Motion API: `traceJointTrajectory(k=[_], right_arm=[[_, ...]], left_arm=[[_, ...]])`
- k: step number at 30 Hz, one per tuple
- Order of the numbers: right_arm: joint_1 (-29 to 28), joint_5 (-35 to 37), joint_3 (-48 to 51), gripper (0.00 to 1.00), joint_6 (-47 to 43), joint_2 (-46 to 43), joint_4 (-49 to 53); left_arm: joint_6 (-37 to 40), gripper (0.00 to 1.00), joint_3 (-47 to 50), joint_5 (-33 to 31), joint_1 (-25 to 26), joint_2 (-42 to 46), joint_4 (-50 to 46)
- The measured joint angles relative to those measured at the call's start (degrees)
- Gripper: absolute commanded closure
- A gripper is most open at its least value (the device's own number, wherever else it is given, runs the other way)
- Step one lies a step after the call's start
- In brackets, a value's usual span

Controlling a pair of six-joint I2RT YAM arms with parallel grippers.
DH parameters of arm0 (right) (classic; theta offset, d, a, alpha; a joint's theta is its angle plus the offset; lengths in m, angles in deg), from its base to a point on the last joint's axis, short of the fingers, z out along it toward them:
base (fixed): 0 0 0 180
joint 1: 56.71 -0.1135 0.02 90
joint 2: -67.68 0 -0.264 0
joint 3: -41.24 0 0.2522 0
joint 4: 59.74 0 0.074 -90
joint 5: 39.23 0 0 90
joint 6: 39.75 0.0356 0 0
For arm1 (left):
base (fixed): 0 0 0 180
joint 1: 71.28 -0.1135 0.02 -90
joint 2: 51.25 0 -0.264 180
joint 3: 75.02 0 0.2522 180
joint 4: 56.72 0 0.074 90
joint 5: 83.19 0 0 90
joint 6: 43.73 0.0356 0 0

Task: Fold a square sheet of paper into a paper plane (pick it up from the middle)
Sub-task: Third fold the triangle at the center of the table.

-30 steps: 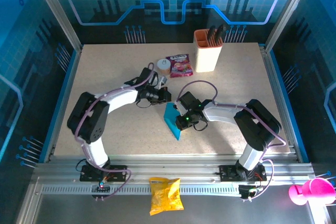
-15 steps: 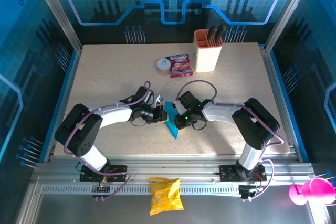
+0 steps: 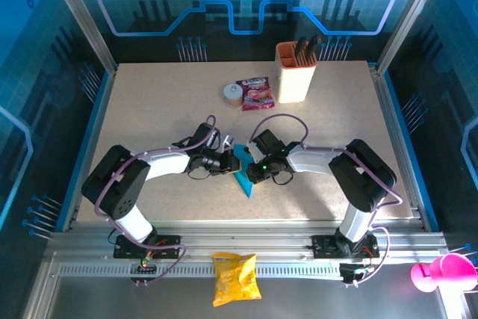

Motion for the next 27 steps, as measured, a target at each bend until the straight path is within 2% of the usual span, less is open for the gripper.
traceJointTrajectory(k=[14, 27], right_arm=[[0.2, -0.5, 0.0, 1.0, 0.0, 0.1, -0.1], [0.3, -0.6, 0.0, 1.0, 0.0, 0.2, -0.5]], left_arm=[[0.0, 1.0, 2.1, -0.7, 0.0, -0.1, 1.6], [0.5, 1.0, 1.9, -1.6, 0.0, -4.2, 3.0]])
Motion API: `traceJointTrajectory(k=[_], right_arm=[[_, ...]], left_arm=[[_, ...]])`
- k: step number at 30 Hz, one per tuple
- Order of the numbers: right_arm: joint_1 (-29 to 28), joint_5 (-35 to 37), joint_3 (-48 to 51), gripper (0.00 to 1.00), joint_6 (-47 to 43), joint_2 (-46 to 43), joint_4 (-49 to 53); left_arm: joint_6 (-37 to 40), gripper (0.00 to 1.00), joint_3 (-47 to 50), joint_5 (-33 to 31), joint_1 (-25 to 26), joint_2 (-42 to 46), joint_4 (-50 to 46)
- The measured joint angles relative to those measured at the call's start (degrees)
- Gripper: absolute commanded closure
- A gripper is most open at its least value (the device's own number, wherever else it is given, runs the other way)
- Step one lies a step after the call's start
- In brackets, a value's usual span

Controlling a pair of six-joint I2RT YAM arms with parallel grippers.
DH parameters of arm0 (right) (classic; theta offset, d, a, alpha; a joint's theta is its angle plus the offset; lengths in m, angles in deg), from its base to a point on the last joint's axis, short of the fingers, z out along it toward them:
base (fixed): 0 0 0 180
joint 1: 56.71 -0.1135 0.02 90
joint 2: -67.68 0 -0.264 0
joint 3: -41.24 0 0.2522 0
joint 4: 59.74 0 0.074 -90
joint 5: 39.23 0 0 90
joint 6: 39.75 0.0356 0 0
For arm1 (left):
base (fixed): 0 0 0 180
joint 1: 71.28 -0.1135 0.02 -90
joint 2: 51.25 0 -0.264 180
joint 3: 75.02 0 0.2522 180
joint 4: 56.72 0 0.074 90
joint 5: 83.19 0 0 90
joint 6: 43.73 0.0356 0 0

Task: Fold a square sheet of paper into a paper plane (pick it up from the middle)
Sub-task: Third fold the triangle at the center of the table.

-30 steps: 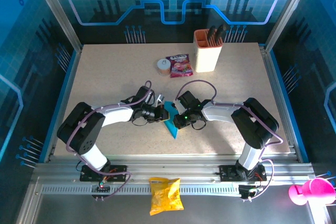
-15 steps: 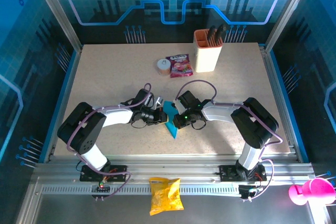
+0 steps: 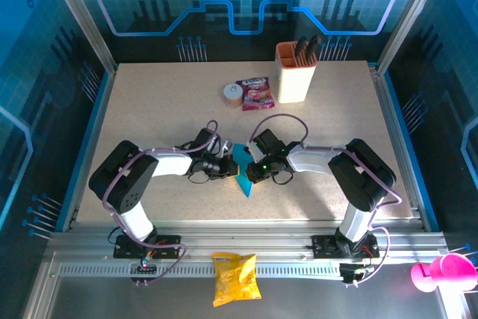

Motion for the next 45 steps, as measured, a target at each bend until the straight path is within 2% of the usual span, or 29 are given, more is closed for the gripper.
traceJointTrajectory(k=[7, 12, 15, 18, 21, 24, 29, 32, 38, 45], right_arm=[[0.0, -0.3, 0.0, 1.0, 0.0, 0.1, -0.2], [0.2, -0.6, -0.3, 0.75, 0.5, -0.5, 1.0], [0.3, 0.0, 0.0, 0.72, 1.5, -3.3, 4.2], [0.3, 0.3, 0.9, 0.76, 3.4, -7.7, 6.4], [-0.5, 0.4, 1.9, 0.85, 5.9, -11.9, 6.0], [-3.7, 1.4, 3.0, 0.89, 8.9, -13.6, 4.8], [-10.7, 2.7, 3.5, 0.93, 12.8, -12.2, 2.5], [-12.6, 3.2, 3.5, 0.95, 14.5, -9.7, 0.7], [-12.8, 3.7, 3.5, 0.98, 16.2, -5.1, -1.5], [-11.4, 3.3, 3.9, 0.99, 17.0, -4.7, -4.0]], left_arm=[[0.0, 1.0, -0.2, -0.2, 0.0, -1.0, 0.5], [0.0, 1.0, -0.2, -0.2, 0.0, -1.1, 0.7], [0.0, 1.0, -0.2, -0.2, 0.1, -1.2, 0.9], [0.0, 1.0, -0.2, -0.2, 0.1, -1.2, 0.9], [0.0, 1.0, -0.2, -0.2, 0.1, -1.2, 0.9], [0.0, 1.0, -0.2, -0.2, 0.1, -1.2, 0.9], [0.0, 1.0, -0.2, -0.3, 0.1, -1.2, 0.9], [0.0, 1.0, -0.2, -0.3, 0.1, -1.2, 0.8], [0.0, 1.0, -0.3, -0.5, 0.1, -1.2, 0.8], [0.5, 1.0, -0.6, -0.8, 0.1, -1.2, 0.3]])
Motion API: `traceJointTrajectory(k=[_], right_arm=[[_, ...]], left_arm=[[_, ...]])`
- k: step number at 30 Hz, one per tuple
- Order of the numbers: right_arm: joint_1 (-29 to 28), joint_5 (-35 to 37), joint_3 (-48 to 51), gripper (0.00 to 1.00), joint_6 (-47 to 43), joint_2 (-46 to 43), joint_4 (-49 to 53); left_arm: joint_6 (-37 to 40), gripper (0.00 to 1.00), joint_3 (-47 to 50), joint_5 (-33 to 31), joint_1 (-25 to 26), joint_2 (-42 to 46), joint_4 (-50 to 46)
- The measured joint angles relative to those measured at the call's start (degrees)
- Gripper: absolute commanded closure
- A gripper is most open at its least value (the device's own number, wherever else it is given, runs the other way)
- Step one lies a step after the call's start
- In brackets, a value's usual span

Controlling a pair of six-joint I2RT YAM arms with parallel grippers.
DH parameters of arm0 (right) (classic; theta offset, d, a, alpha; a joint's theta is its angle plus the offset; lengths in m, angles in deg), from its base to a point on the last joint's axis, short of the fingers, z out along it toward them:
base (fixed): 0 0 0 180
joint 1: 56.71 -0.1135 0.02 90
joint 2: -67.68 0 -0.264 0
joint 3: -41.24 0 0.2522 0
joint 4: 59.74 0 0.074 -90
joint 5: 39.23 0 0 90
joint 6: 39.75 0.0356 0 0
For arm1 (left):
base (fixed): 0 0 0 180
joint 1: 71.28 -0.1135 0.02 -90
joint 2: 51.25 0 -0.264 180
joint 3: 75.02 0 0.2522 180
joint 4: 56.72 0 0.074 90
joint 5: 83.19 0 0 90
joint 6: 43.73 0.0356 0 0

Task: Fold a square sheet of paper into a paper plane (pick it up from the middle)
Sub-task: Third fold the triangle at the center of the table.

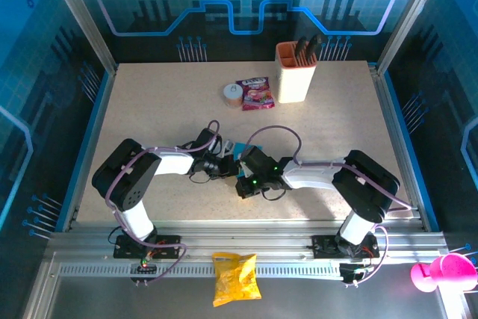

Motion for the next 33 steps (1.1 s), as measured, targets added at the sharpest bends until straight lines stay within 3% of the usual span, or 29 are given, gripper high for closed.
traceJointTrajectory(k=[20, 33], right_arm=[[5.2, -6.7, 9.2, 0.97, 4.3, -2.4, -11.6], [5.5, -9.6, 7.7, 0.99, 6.0, -5.5, -12.7]], left_arm=[[0.5, 1.0, -0.1, -0.2, 0.0, 0.0, 0.0], [0.6, 1.0, -0.1, -0.2, 0.0, 0.0, -0.1]])
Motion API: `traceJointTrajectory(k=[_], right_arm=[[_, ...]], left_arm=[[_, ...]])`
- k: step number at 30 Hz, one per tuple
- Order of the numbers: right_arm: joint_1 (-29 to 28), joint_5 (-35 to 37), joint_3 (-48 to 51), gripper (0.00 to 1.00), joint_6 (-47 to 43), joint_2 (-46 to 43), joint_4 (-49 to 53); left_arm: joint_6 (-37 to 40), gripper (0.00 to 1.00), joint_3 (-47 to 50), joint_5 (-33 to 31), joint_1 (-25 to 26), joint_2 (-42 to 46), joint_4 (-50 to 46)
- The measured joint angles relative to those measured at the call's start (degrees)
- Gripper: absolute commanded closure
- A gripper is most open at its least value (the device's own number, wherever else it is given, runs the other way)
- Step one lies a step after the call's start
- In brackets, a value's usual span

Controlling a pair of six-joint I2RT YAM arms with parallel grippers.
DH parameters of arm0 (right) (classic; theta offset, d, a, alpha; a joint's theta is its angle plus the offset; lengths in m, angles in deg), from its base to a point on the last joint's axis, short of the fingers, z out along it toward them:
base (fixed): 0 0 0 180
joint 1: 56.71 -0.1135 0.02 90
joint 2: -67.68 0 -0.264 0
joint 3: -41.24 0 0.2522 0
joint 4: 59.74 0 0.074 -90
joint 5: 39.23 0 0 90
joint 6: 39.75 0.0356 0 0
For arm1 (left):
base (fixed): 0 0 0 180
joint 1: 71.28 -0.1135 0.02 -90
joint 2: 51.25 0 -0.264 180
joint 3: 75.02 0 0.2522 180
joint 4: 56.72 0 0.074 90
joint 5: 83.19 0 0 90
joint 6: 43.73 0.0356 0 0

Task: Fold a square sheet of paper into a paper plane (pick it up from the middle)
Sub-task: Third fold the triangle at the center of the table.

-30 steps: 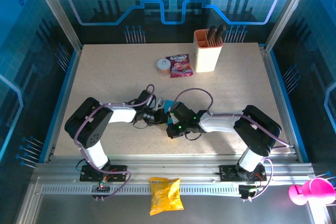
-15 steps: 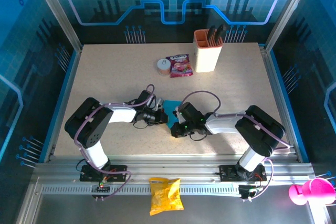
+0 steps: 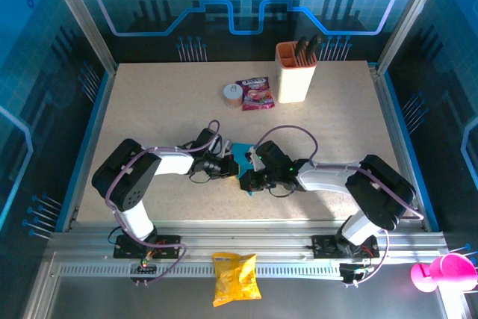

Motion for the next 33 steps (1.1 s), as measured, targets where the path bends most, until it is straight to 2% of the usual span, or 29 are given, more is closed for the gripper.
traceJointTrajectory(k=[6, 25, 33], right_arm=[[1.3, 0.0, 0.4, 1.0, 0.4, 3.1, -1.7], [2.6, -1.0, 6.8, 1.0, 2.6, 3.9, -9.6], [2.9, -1.3, 7.2, 1.0, 3.4, 4.0, -10.3]], left_arm=[[0.0, 1.0, 0.0, 0.0, 0.0, 0.0, -0.1], [0.0, 1.0, 0.0, 0.0, 0.0, 0.1, -0.4], [-0.9, 1.0, -0.1, -0.4, 0.0, 3.4, -1.6]])
